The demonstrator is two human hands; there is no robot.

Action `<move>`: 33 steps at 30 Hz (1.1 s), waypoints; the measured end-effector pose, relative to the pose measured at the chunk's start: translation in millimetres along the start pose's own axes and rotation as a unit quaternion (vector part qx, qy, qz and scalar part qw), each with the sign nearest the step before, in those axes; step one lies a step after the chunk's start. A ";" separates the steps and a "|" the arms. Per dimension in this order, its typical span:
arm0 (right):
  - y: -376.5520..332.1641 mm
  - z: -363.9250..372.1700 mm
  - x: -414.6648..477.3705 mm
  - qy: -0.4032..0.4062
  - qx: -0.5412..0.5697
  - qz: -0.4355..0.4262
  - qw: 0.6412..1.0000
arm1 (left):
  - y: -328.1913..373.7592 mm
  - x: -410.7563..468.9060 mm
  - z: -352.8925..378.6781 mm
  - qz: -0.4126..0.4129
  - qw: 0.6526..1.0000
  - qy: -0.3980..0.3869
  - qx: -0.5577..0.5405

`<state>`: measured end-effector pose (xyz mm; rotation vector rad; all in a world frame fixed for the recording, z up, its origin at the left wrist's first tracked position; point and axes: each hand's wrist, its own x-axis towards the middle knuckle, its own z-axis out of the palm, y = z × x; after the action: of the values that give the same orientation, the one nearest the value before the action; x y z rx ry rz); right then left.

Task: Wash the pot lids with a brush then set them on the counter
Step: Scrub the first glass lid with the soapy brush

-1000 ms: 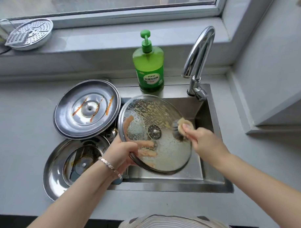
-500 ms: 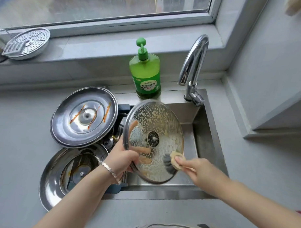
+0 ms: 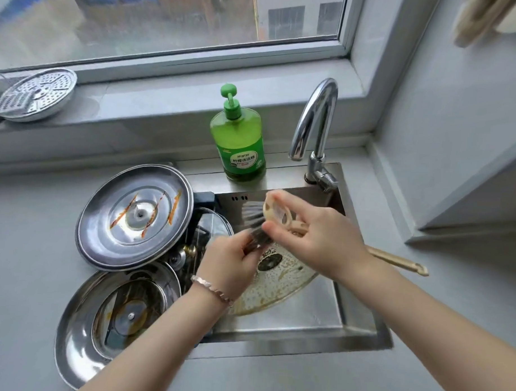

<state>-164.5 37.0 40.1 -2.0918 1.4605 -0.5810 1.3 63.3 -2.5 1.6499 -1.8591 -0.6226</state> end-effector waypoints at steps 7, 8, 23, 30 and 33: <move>38.1 -7.5 2.7 0.127 0.010 0.061 0.990 | -8.1 -3.9 -6.2 0.043 0.996 0.033 0.071; 33.1 -6.7 0.2 0.139 0.019 0.029 0.990 | -8.9 -2.9 -7.1 0.030 0.997 0.037 0.058; 22.6 13.0 -1.3 0.061 0.103 -0.006 0.993 | -11.4 -4.7 -9.3 0.035 0.998 0.055 -0.021; 92.1 27.5 -9.9 0.071 0.297 0.175 0.936 | -13.4 -16.0 -17.7 -0.110 0.934 0.166 -0.298; 94.3 28.7 -10.5 0.072 0.291 0.179 0.937 | -12.0 -18.3 -14.9 -0.118 0.917 0.168 -0.342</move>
<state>-218.4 25.0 -42.2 -1.3153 1.4721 -0.9003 21.6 80.3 -1.8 1.3882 -1.0286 -0.8976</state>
